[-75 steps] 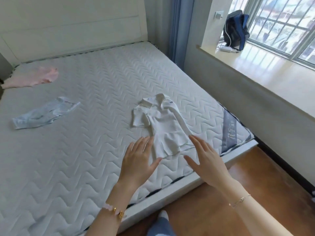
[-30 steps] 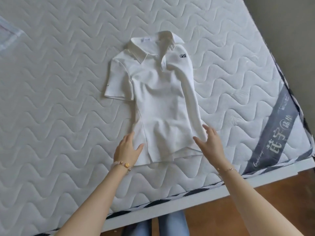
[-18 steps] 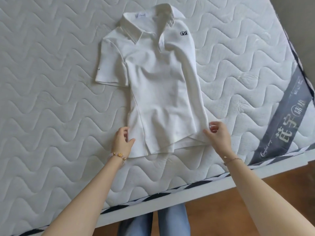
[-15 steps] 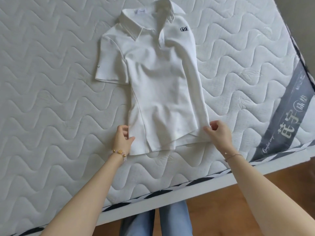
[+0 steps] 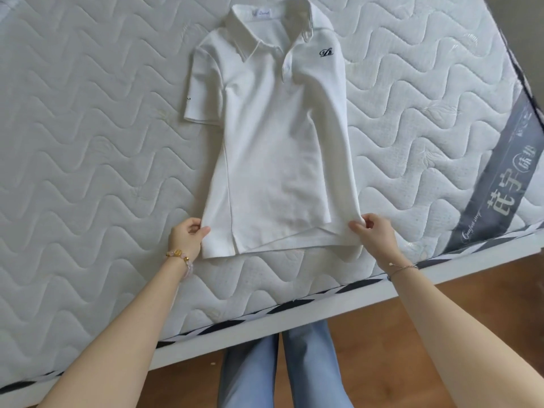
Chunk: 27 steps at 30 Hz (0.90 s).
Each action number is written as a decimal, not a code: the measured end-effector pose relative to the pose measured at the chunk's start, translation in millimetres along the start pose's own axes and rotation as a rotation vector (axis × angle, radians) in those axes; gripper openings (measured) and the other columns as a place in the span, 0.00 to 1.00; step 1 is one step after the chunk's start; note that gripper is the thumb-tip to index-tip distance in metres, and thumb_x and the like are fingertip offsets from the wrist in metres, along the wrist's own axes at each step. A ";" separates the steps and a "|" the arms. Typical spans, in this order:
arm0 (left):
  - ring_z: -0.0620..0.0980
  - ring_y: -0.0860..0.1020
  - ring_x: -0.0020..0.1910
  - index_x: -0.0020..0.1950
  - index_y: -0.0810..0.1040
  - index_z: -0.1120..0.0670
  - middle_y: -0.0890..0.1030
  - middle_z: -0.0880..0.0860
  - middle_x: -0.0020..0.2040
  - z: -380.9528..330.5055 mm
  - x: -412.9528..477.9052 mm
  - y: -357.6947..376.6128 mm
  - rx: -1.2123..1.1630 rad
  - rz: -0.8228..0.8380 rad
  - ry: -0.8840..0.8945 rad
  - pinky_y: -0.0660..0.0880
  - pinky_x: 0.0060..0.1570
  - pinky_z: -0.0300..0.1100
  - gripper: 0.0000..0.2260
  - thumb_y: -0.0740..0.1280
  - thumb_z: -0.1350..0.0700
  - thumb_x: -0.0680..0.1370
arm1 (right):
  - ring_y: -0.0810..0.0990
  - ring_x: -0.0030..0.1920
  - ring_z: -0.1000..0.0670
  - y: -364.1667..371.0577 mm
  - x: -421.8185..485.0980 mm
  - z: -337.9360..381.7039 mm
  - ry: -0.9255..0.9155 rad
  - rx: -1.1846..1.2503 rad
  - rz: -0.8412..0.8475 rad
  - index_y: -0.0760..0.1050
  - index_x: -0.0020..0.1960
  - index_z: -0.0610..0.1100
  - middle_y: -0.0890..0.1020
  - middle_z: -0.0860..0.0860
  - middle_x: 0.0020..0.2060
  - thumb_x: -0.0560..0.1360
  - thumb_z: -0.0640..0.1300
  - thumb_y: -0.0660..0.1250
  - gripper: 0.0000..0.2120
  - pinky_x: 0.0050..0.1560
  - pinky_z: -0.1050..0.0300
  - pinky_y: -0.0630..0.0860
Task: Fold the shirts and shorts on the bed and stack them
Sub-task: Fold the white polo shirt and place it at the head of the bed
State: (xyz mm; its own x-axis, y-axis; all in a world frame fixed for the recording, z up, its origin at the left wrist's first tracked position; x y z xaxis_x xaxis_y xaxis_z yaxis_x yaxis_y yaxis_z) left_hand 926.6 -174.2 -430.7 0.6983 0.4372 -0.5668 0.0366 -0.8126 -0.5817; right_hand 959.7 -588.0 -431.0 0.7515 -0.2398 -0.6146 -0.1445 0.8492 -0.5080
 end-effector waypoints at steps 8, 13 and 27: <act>0.61 0.78 0.53 0.55 0.78 0.66 0.80 0.65 0.53 32.4 -4.4 -23.5 0.102 -0.046 -0.025 0.72 0.53 0.46 0.11 0.69 0.64 0.74 | 0.71 0.35 0.47 29.8 -34.2 -37.2 0.071 -0.089 0.040 0.74 0.43 0.35 0.72 0.48 0.32 0.72 0.44 0.69 0.11 0.36 0.53 0.66; 0.55 0.77 0.47 0.57 0.75 0.65 0.79 0.63 0.54 12.7 -17.1 -18.3 0.124 -0.104 0.093 0.70 0.47 0.40 0.14 0.69 0.66 0.73 | 0.76 0.45 0.48 22.5 -47.0 -31.3 0.056 0.016 -0.028 0.73 0.55 0.42 0.77 0.47 0.45 0.74 0.42 0.68 0.11 0.42 0.55 0.71; 0.57 0.74 0.58 0.62 0.74 0.61 0.74 0.61 0.58 3.8 -33.8 7.1 0.338 0.037 0.233 0.69 0.60 0.46 0.19 0.70 0.61 0.73 | 0.74 0.48 0.52 17.2 -70.8 -21.8 -0.185 -0.130 -0.159 0.75 0.57 0.44 0.76 0.51 0.50 0.72 0.40 0.69 0.14 0.49 0.58 0.70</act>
State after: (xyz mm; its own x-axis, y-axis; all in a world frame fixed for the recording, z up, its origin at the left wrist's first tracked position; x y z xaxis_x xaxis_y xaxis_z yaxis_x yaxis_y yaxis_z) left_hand 900.6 -193.3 -417.9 0.8392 0.2793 -0.4666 -0.2018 -0.6369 -0.7441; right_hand 889.9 -566.7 -409.4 0.8746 -0.2652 -0.4058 -0.0875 0.7370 -0.6702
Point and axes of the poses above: each hand's wrist, its own x-axis towards the middle knuckle, its own y-axis out of the palm, z = x × y, the point moved 7 cm from there along x, towards the middle knuckle
